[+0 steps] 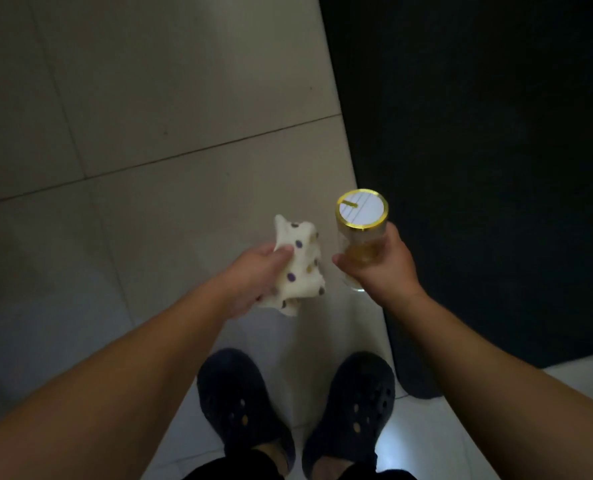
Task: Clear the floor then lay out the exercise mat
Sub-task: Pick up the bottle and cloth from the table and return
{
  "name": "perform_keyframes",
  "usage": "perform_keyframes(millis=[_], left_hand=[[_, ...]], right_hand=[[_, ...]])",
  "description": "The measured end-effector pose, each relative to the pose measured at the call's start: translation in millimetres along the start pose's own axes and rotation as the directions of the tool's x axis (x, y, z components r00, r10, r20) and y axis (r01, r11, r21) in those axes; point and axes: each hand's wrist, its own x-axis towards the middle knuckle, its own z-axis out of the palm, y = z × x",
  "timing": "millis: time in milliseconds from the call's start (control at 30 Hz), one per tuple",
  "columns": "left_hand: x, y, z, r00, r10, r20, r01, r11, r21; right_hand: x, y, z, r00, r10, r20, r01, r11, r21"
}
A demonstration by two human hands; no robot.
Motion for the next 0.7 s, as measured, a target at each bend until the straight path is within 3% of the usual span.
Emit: perform_keyframes(millis=[167, 300, 533, 700], left_hand=[[57, 34, -8, 0.992, -0.071, 0.102, 0.095, 0.963, -0.251], [86, 31, -16, 0.995, -0.089, 0.039, 0.097, 0.944, -0.315], [99, 21, -25, 0.989, 0.024, -0.148, -0.063, 0.963, -0.263], [92, 10, -26, 0.953, 0.095, -0.288, -0.151, 0.972, -0.18]], right_hand=[[50, -9, 6, 0.99, -0.129, -0.049, 0.131, 0.99, 0.044], [72, -6, 11, 0.984, -0.156, -0.088, 0.164, 0.982, 0.09], [74, 12, 21, 0.979, -0.166, -0.117, 0.174, 0.983, 0.061], [74, 34, 27, 0.989, -0.132, -0.063, 0.123, 0.983, -0.133]])
